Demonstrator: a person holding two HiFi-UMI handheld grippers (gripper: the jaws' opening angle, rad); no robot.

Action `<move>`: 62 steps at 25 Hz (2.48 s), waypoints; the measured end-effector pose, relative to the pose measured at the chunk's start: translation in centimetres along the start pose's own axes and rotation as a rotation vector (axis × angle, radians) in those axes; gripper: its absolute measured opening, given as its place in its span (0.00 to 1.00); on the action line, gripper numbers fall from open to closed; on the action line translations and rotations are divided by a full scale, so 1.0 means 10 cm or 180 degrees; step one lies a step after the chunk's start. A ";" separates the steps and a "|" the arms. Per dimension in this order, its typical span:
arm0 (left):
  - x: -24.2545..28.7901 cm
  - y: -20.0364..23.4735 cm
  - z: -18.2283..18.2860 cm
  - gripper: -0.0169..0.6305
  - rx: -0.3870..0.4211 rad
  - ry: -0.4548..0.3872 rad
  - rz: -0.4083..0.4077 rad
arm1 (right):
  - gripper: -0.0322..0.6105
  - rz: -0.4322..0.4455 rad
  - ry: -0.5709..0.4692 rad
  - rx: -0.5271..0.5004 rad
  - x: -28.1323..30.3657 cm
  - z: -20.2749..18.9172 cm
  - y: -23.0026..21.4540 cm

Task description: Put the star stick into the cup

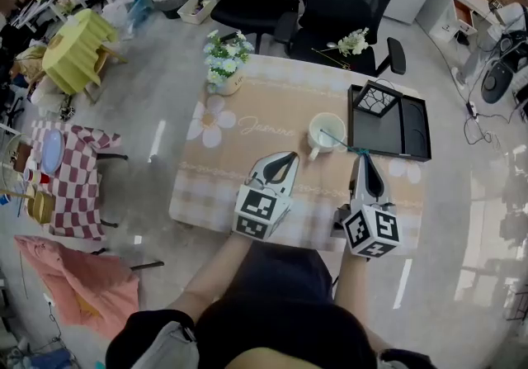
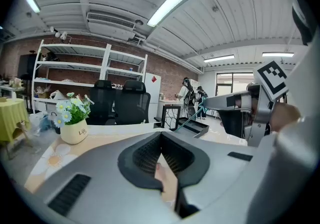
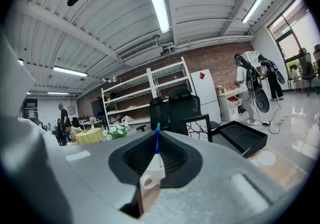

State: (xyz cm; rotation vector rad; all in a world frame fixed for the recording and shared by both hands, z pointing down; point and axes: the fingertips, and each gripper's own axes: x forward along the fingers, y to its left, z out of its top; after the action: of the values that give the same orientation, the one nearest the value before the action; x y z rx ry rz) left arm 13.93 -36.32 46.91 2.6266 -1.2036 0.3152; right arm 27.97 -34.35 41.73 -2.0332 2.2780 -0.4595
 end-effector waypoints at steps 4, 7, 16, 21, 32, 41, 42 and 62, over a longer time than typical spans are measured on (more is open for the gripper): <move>0.05 0.03 -0.04 0.04 -0.0003 0.0045 0.0020 | 0.08 0.0020 0.0042 0.0017 0.10 -0.05 -0.02; 0.08 0.05 -0.07 0.04 -0.0017 0.0073 0.0037 | 0.08 0.0029 0.0063 0.0035 0.14 -0.09 -0.04; 0.15 0.05 -0.16 0.04 -0.0070 0.0156 0.0012 | 0.08 -0.0012 0.0040 0.0080 0.20 -0.14 -0.06; 0.15 0.09 -0.17 0.04 -0.0086 0.0182 0.0030 | 0.08 -0.0034 0.0034 0.0107 0.23 -0.17 -0.06; 0.15 0.10 -0.23 0.04 -0.0107 0.0207 -0.0021 | 0.08 -0.0251 0.0043 0.0104 0.19 -0.25 -0.14; 0.15 0.01 -0.21 0.04 -0.0086 0.0202 -0.0110 | 0.10 -0.0265 0.0078 0.0132 0.11 -0.32 -0.13; 0.15 0.00 -0.22 0.04 -0.0086 0.0203 -0.0123 | 0.12 -0.0261 0.0075 0.0134 0.11 -0.31 -0.12; 0.02 -0.37 -0.18 0.04 0.0034 0.0112 -0.0563 | 0.17 -0.0538 -0.0234 0.0098 -0.39 -0.11 -0.11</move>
State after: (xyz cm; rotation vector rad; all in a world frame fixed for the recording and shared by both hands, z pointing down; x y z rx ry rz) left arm 16.69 -33.56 48.23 2.7009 -0.9528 0.3340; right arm 29.25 -30.39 42.41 -2.1989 2.0551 -0.4185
